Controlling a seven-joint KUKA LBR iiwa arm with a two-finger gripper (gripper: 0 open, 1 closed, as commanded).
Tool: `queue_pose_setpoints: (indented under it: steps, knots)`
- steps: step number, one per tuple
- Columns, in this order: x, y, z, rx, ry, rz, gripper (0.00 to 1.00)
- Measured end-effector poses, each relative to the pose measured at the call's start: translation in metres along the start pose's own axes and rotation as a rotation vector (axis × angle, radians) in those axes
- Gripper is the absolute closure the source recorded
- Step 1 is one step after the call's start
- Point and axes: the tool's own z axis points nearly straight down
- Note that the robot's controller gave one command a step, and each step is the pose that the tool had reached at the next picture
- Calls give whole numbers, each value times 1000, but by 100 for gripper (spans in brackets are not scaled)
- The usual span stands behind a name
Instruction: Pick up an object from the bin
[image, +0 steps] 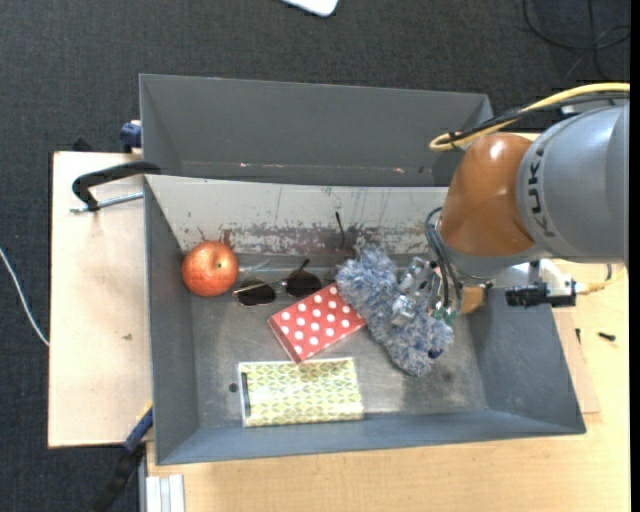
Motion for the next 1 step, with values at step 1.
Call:
queue_pose_setpoints:
  steps: [1]
  knots:
    - [33,4,-45,5,6,-116,100]
